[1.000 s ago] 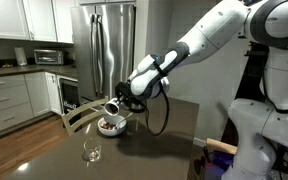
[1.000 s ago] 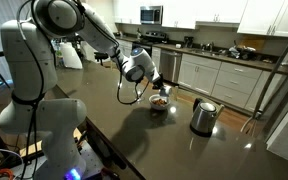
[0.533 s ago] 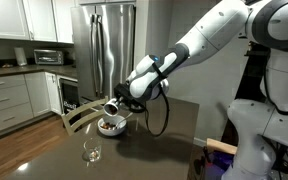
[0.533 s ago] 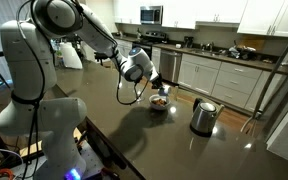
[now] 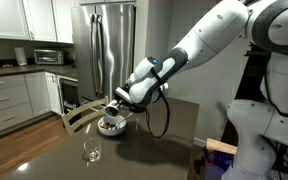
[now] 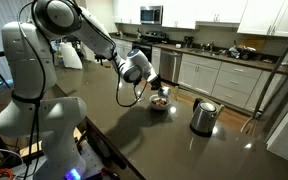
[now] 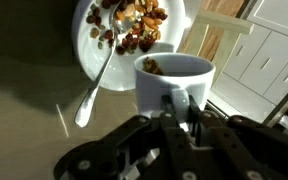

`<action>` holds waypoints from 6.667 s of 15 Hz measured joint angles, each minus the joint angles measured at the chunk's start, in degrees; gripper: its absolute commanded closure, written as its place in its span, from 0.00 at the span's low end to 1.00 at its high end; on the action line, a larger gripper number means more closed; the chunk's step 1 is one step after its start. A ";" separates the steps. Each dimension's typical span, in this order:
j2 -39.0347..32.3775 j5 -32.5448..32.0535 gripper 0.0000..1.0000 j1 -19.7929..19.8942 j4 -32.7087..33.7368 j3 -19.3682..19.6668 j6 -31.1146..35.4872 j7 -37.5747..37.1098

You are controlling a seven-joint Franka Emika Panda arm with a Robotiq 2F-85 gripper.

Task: Pour the contents from the white cup into the white bowl

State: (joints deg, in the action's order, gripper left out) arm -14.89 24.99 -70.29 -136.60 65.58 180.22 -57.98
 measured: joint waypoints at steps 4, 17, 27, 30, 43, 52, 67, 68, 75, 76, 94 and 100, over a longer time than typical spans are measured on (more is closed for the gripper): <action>-0.48 0.00 0.96 -0.80 -0.91 0.28 0.00 0.00; -2.16 0.03 0.96 -1.56 -1.68 -0.43 0.70 0.00; -3.79 0.13 0.96 -5.62 -1.63 3.11 1.38 0.00; -3.63 0.19 0.96 -6.48 -1.62 4.77 1.26 0.00; -2.86 0.41 0.96 -15.94 -1.43 15.60 1.13 -0.09; 6.31 0.52 0.96 -17.39 -1.95 16.41 -0.77 -0.79; 7.27 0.52 0.96 -17.36 -4.95 14.94 -0.79 -0.79; 6.57 0.52 0.96 -17.37 -4.95 14.79 -0.58 -0.79; 1.01 0.52 0.96 -17.85 -4.89 14.31 0.78 -0.79; 0.26 0.52 0.96 -17.91 -4.84 14.32 1.01 -0.80; -4.94 0.52 0.96 -28.27 -3.18 26.14 2.91 -0.80; -6.44 0.52 0.96 -30.30 -3.19 28.13 3.11 -0.80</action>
State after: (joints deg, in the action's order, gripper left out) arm -21.33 25.50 -100.59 -139.79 93.70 183.33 -58.79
